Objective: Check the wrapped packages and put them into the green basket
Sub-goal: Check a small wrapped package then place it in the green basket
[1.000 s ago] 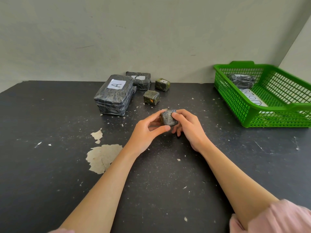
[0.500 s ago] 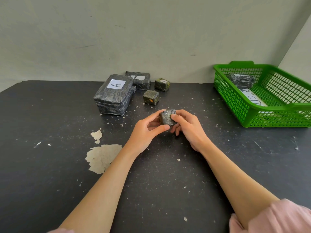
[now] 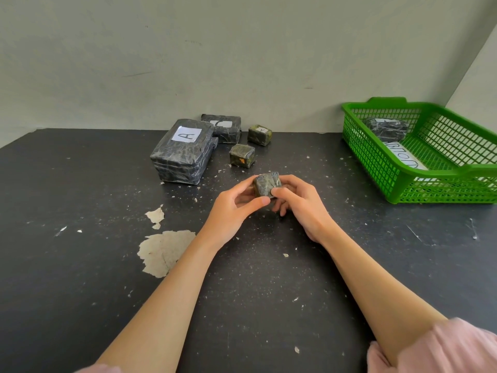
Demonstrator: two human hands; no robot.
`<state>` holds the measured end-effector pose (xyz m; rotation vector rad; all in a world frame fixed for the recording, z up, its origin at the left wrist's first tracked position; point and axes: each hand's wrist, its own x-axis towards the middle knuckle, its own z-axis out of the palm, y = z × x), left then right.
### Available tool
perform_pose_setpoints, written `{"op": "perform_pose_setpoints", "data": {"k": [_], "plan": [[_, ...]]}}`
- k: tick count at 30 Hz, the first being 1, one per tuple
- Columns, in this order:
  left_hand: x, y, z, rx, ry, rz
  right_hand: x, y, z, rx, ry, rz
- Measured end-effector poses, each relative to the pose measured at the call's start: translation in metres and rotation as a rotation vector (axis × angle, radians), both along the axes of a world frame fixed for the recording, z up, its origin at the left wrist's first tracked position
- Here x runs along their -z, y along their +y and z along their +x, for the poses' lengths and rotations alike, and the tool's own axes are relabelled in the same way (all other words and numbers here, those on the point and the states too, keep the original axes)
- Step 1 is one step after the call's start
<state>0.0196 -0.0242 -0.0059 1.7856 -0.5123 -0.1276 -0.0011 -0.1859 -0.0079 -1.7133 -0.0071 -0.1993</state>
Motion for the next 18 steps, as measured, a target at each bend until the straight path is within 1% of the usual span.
{"op": "perform_pose_setpoints", "data": {"k": [4, 6, 7, 9, 11, 14, 18], "plan": [[0.0018, -0.0010, -0.0025, -0.096, -0.093, -0.027, 0.0011, 0.0028, -0.0007, 0.075, -0.031, -0.024], [0.0017, -0.0001, -0.0022, -0.124, -0.108, -0.033, -0.0005, 0.0038, -0.0022, 0.071, -0.052, -0.014], [0.0007, 0.0006, -0.0019, -0.121, -0.074, -0.038, -0.0012, 0.0036, -0.0028, 0.057, -0.065, 0.001], [-0.0023, 0.0011, -0.0020, -0.090, 0.050, -0.084, -0.0018, 0.0023, -0.0037, 0.038, -0.081, 0.018], [-0.0046, 0.0008, -0.0025, -0.065, 0.152, -0.158, -0.0015, 0.0018, -0.0039, 0.030, -0.092, -0.013], [-0.0064, 0.0000, -0.0032, -0.057, 0.180, -0.183, -0.0015, 0.0024, -0.0034, 0.026, -0.099, -0.045], [-0.0058, 0.0000, -0.0028, -0.027, 0.185, -0.155, -0.0022, 0.0035, -0.0029, 0.029, -0.075, 0.025]]}}
